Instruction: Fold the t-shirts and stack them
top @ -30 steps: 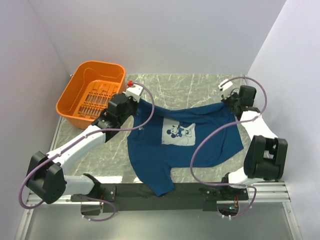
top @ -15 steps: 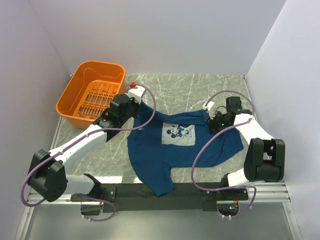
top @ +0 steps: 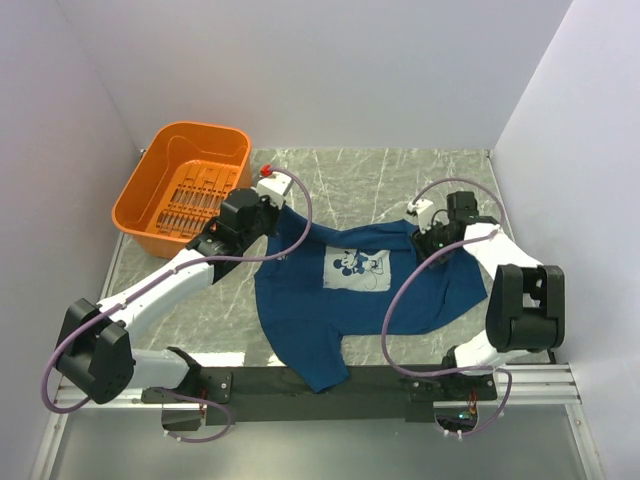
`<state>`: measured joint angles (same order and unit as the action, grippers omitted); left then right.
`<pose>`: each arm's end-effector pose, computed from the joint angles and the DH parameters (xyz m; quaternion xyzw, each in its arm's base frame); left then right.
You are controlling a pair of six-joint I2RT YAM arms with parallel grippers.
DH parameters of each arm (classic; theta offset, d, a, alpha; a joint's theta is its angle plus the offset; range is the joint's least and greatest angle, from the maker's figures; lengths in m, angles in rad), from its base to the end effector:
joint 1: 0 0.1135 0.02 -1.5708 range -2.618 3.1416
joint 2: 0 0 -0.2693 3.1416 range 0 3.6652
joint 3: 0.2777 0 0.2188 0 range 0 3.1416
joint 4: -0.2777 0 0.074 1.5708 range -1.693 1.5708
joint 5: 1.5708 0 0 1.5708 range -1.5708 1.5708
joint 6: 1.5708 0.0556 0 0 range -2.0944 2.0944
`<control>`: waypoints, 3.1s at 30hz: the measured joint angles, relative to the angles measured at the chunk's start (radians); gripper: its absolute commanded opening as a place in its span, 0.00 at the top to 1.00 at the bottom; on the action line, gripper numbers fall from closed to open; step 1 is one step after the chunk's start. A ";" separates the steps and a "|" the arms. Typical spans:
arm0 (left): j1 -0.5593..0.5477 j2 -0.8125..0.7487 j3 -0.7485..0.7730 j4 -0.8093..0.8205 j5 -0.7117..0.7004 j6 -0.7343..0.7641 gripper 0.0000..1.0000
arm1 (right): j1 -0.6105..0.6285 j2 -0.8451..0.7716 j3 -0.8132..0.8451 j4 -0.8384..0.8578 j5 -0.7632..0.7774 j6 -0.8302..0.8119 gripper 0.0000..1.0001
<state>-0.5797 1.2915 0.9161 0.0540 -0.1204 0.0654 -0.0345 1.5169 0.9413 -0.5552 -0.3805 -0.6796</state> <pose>0.2430 -0.1511 0.3102 0.2233 0.7791 -0.1013 0.5770 0.2687 0.0114 0.2045 -0.3429 0.8958 0.0980 0.2653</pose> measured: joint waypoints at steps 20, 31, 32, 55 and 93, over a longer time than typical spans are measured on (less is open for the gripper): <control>-0.004 0.016 0.000 -0.014 0.003 0.000 1.00 | 0.065 0.132 -0.010 0.117 0.103 0.168 0.97; 0.018 0.075 0.039 -0.003 -0.011 0.002 1.00 | -0.058 0.027 0.138 0.112 0.209 0.153 1.00; 0.026 0.082 0.050 -0.002 -0.014 0.003 1.00 | -0.082 0.018 0.172 0.124 0.227 0.148 1.00; 0.072 -0.577 0.171 0.147 -0.111 -0.041 0.99 | -0.275 -0.670 0.575 0.049 0.166 0.063 1.00; 0.072 0.830 0.715 0.084 -0.126 -0.161 1.00 | -0.290 0.106 0.061 0.563 0.108 0.178 1.00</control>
<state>-0.5072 2.1220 1.6306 0.1383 -0.2462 -0.0959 -0.3244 1.6230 1.0027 0.0082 -0.2726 -0.5018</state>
